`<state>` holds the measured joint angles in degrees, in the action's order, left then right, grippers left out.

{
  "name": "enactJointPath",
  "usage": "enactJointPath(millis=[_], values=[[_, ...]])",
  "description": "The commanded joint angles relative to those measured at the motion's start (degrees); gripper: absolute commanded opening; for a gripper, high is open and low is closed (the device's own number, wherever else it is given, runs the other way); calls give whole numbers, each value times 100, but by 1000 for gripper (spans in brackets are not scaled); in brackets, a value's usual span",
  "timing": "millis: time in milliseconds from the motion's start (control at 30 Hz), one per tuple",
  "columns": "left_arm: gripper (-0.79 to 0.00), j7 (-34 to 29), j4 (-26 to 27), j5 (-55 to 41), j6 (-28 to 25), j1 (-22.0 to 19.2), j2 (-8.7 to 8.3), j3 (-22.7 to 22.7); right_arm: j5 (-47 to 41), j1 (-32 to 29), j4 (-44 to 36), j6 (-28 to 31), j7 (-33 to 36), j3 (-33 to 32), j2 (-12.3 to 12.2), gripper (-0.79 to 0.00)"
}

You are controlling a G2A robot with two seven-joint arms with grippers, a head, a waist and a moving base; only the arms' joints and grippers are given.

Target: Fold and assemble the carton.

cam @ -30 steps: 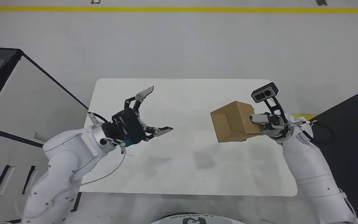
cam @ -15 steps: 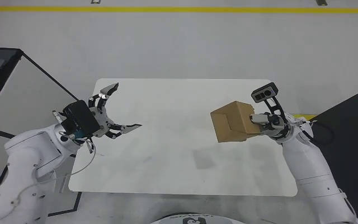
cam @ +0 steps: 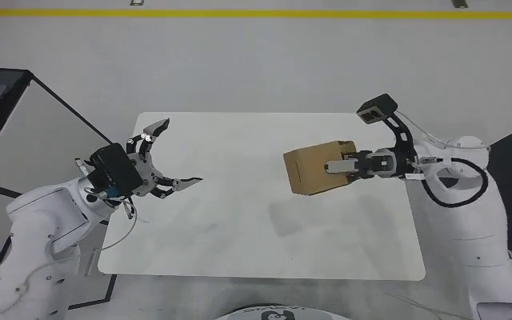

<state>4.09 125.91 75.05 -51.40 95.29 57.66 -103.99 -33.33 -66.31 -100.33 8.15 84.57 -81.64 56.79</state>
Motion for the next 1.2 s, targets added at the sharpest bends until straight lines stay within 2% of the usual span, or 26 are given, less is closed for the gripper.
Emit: enactJointPath(millis=[0,67,500,667,833,1033,1167], values=[[0,0,0,0,0,0,0,0,622,255,-189,25,55,128,-12,-785],[0,0,0,0,0,0,0,0,985,453,-312,82,135,295,-14,-785],[0,0,0,0,0,0,0,0,985,453,-312,82,135,295,-14,-785],[0,0,0,0,0,0,0,0,2587,721,-760,247,45,462,-71,-785],[0,0,0,0,0,0,0,0,4128,1339,-982,477,283,1095,-75,-785],[0,0,0,0,0,0,0,0,5156,2127,-639,922,234,2171,53,-785],[0,0,0,0,0,0,0,0,5200,2153,-609,937,218,2237,63,-785]])
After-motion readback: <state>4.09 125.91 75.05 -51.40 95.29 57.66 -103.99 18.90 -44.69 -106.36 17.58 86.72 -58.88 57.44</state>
